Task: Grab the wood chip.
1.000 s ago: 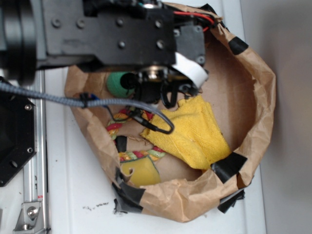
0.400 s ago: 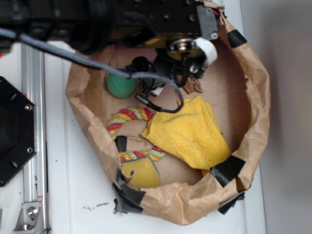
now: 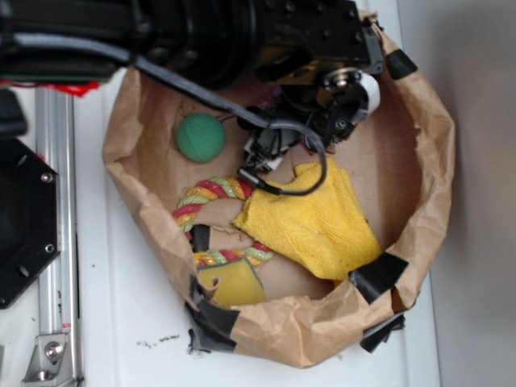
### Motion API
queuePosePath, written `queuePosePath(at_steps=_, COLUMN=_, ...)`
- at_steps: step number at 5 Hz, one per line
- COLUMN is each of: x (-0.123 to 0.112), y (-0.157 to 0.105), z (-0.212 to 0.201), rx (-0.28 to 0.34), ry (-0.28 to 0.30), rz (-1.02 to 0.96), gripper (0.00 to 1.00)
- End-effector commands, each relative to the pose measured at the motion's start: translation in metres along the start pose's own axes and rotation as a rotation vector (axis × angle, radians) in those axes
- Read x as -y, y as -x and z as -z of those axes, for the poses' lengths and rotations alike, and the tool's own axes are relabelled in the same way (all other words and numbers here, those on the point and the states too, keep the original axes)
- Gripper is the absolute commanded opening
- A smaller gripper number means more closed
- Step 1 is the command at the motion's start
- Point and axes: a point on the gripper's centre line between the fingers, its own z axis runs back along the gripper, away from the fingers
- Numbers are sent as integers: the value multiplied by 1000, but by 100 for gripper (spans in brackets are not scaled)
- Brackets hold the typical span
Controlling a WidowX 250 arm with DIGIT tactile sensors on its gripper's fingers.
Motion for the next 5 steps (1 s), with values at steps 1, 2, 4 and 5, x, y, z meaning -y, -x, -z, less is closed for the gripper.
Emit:
queuePosePath(at_steps=1, x=2, y=-26, z=-1, rx=17, ry=-20, rz=46, gripper=100)
queuePosePath(at_steps=2, x=5, y=-29, z=5, rx=-16, ry=-31, rz=51, gripper=100)
queuePosePath(at_steps=4, x=8, y=-29, z=8, rx=-23, ry=-46, rz=54, gripper=0)
queuePosePath(at_steps=5, x=9, y=-29, z=8, rx=-20, ry=-54, rz=54, gripper=0)
